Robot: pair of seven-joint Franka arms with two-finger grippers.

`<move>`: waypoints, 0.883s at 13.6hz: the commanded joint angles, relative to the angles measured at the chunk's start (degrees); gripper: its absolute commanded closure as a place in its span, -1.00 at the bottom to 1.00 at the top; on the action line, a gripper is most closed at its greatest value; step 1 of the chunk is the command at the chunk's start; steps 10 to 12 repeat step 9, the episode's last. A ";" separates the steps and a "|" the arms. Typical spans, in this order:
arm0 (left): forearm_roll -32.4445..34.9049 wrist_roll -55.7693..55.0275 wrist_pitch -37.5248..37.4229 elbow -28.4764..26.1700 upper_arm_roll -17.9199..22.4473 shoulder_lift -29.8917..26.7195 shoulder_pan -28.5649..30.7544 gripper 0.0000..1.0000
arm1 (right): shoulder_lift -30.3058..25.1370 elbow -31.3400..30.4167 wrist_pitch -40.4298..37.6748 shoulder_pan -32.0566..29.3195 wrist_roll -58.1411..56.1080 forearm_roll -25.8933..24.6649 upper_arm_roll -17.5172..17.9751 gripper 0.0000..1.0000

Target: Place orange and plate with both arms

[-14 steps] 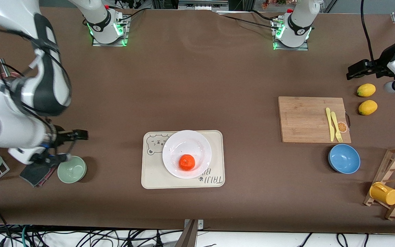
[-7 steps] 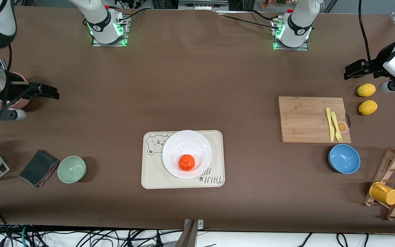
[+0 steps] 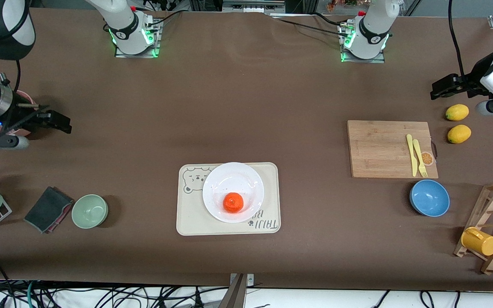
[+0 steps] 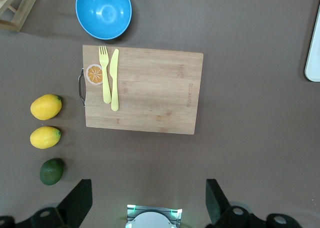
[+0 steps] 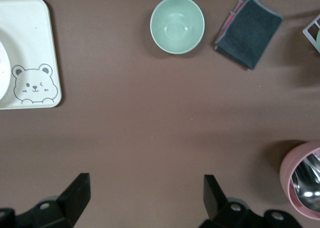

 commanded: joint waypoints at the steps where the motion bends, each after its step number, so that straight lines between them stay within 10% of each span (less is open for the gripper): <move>1: 0.75 0.69 -0.07 0.86 0.14 -0.34 0.83 -1.00 | -7.44 -4.84 -0.02 -6.47 0.01 -0.38 5.05 -1.00; 12: -1.89 0.69 -0.33 1.03 0.14 -1.31 3.29 -1.00 | -6.48 0.09 -9.00 -6.47 0.45 -0.37 5.05 -1.00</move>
